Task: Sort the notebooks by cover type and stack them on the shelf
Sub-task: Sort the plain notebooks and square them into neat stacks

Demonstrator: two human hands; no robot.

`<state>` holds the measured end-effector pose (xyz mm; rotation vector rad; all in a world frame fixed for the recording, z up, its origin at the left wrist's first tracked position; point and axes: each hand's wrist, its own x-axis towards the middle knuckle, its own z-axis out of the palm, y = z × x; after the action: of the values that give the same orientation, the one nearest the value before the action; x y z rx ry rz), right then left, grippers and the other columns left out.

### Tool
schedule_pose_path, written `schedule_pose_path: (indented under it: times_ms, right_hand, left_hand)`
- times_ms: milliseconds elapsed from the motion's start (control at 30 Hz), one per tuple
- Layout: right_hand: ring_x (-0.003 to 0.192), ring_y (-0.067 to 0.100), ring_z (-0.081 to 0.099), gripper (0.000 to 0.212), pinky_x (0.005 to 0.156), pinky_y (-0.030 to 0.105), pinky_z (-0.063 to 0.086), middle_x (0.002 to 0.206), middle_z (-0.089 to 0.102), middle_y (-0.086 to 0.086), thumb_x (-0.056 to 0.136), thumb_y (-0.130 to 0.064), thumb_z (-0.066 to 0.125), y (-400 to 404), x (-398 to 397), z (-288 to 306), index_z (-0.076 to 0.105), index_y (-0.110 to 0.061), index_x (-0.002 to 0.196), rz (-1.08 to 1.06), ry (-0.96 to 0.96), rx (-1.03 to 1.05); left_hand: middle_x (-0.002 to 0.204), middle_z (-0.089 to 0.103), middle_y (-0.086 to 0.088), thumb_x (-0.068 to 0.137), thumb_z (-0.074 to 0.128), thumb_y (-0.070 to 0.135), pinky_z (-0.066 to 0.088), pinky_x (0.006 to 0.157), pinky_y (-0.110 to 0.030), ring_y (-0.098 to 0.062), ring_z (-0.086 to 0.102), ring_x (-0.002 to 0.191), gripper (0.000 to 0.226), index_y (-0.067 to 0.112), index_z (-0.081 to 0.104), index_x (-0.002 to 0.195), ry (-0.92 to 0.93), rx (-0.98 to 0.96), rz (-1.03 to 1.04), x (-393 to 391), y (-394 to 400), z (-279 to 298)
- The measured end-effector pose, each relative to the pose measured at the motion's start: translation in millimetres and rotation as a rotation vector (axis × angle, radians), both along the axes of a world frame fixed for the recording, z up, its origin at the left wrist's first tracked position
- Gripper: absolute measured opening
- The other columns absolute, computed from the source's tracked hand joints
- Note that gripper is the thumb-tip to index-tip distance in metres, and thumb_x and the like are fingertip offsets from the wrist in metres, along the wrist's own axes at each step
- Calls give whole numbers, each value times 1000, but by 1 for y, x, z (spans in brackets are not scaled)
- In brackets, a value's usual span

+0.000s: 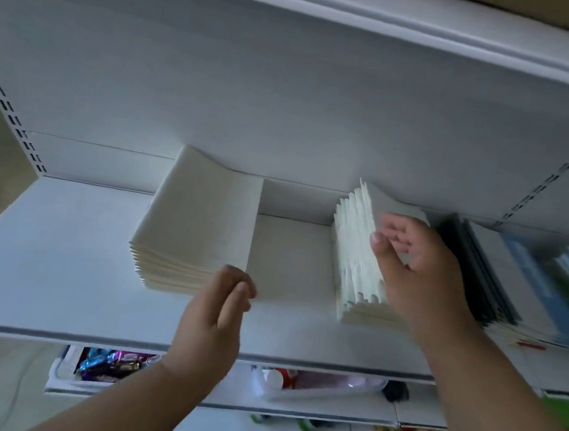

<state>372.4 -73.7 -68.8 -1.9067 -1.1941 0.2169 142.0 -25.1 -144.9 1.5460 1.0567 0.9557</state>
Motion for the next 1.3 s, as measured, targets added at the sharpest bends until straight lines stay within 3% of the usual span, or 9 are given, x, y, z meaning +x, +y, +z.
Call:
schedule_pose_path:
  times_ms: [200,333,433,533,667,833,1000,1167,1300]
  right_hand:
    - [117,9,52,40,94,23,36,127,57,-8,93,-34,64,1,71,-7,61,-21,130,111,-204,-177]
    - [125,18,51,54,103,32,43,137,54,-1,87,-49,65,12,99,-25,57,-21,133,120,-265,-337]
    - [131,19,46,71,107,41,41,140,50,-4,80,-66,60,17,111,-32,53,-24,136,96,-244,-413]
    - [134,19,42,92,109,47,39,141,46,-6,63,-86,50,19,117,-36,51,-30,136,65,-199,-476]
    - [134,22,42,114,108,45,41,145,39,-3,48,-89,64,21,121,-39,38,-34,145,28,46,-486]
    - [140,25,39,139,113,55,33,160,31,0,40,-74,85,24,157,-27,20,-32,156,26,716,-470]
    - [114,30,64,72,100,54,49,124,68,8,66,-62,80,16,167,-47,66,-22,125,-31,960,-502]
    - [94,29,71,29,75,42,58,104,75,10,94,-36,64,13,150,-55,70,-16,115,22,997,-384]
    - [90,29,72,27,74,42,57,100,76,12,97,-30,59,20,130,-54,69,-12,115,48,1079,-379]
  left_hand:
    - [98,62,1,101,49,38,46,74,-28,-10,55,81,21,24,58,115,148,-300,-141,111,0,1]
    - [81,55,0,98,48,55,52,76,-36,-18,54,75,34,22,57,92,50,-627,-72,156,4,17]
    - [89,64,-7,74,62,79,49,78,-33,-24,63,82,62,19,59,89,54,-728,-37,174,12,23]
    - [113,71,-12,29,70,95,53,93,-48,-34,69,102,120,17,66,121,-23,-858,-85,183,27,17]
    - [97,77,-10,45,69,81,60,78,-36,-26,74,85,96,13,71,113,-27,-858,-198,186,30,24]
    - [123,65,-6,84,64,63,49,71,-29,-20,64,101,64,18,55,129,-76,-745,-119,195,33,21]
    - [152,43,5,95,53,57,53,88,-35,-23,58,122,73,44,16,156,-180,-731,-157,202,30,13]
    - [133,63,-3,59,60,79,53,95,-55,-32,69,107,102,37,39,149,-156,-787,-175,196,35,2]
    - [129,66,-7,73,59,73,56,93,-45,-28,70,107,85,28,49,144,-154,-822,-179,173,40,14]
